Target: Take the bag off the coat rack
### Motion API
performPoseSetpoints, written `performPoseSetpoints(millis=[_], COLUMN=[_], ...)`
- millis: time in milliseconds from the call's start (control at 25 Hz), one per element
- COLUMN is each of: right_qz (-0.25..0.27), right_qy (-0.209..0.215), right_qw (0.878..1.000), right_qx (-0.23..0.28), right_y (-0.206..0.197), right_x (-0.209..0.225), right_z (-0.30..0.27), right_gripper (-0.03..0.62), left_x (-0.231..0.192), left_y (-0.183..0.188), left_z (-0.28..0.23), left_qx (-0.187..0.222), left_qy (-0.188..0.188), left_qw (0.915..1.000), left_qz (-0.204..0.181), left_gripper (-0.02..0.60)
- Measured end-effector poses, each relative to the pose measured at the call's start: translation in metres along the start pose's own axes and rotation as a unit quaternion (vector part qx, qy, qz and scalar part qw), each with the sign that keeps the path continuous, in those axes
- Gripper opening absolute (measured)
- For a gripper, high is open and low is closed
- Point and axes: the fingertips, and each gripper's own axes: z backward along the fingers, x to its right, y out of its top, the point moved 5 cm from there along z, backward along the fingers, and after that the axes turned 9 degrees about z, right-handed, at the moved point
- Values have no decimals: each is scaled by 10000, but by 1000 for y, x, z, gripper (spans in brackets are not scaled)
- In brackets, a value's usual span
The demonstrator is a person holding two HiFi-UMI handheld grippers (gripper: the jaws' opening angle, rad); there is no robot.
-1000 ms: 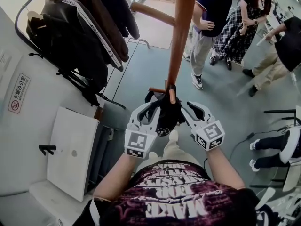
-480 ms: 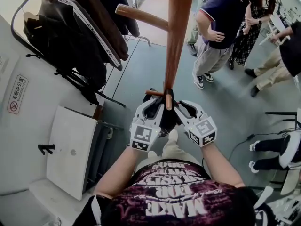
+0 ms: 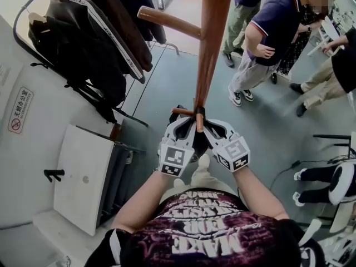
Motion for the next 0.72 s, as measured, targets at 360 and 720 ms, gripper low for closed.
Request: performPoseSetpoints(millis=[360, 720], right_qz=[-48, -270], right_qy=[-118, -140], right_qw=[9999, 9995], right_qx=[-80, 10], right_y=[3, 10], right_x=[-3, -8], right_z=[7, 28], right_gripper=[9, 8], left_x=[0, 8], left_y=[2, 11], left_z=[8, 30], left_qx=[40, 45], left_qy=[24, -62], left_qw=[9996, 9987], left_qz=[282, 501], left_gripper=[11, 8])
